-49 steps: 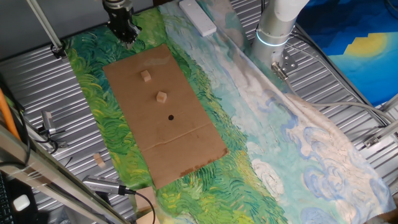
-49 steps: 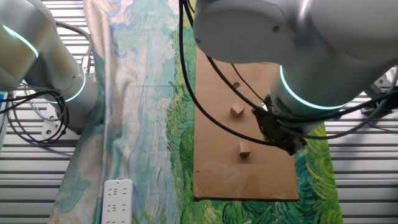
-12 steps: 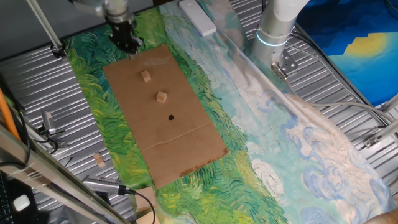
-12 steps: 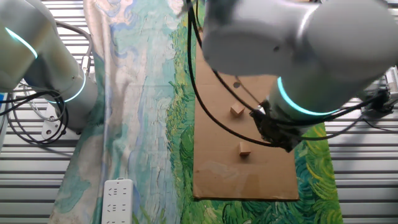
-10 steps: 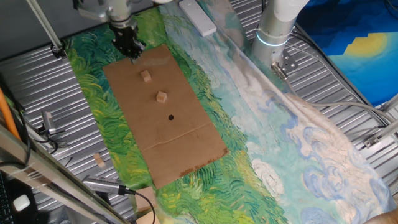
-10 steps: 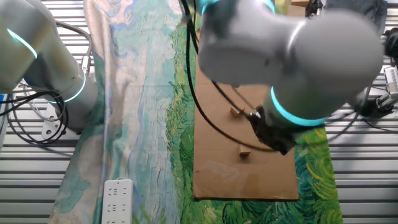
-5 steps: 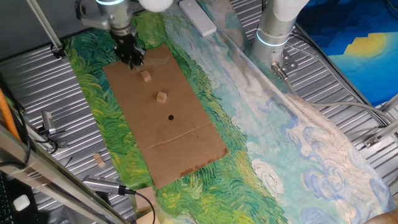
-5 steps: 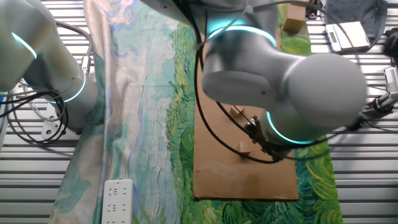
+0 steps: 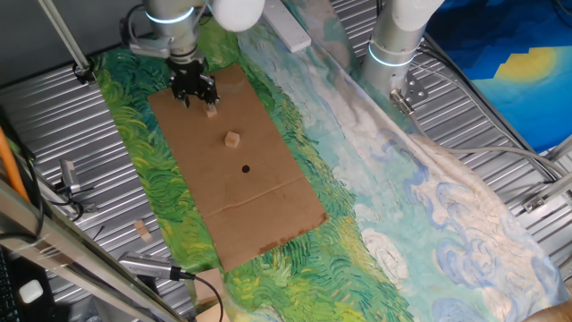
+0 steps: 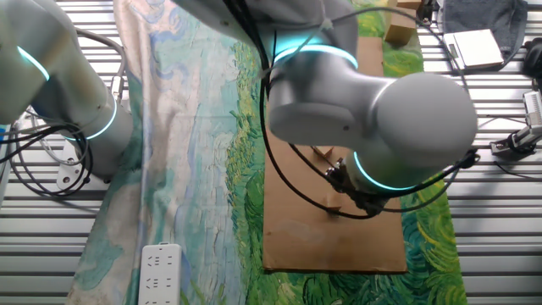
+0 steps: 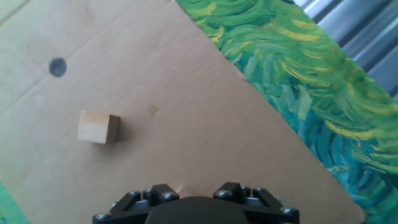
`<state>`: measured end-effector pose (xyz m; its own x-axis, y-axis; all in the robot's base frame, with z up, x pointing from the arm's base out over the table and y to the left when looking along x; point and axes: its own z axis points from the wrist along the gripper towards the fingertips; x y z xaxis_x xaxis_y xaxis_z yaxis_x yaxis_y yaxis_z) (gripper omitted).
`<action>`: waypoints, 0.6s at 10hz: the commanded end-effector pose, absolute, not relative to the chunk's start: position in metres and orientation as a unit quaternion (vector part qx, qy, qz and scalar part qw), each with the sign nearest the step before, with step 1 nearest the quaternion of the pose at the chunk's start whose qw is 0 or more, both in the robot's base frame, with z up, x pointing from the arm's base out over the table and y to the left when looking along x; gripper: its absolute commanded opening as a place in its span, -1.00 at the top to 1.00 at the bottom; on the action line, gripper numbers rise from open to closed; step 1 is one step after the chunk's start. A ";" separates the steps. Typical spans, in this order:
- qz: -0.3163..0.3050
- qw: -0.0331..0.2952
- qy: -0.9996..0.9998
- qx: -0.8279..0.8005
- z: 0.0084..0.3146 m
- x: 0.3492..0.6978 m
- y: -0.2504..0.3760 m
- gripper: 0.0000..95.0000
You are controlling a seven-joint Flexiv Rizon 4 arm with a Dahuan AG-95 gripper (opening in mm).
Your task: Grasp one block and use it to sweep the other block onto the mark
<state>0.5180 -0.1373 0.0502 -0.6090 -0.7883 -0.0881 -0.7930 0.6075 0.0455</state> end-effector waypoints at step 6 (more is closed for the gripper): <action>0.025 0.025 0.883 -0.468 0.037 0.517 -0.140 -0.20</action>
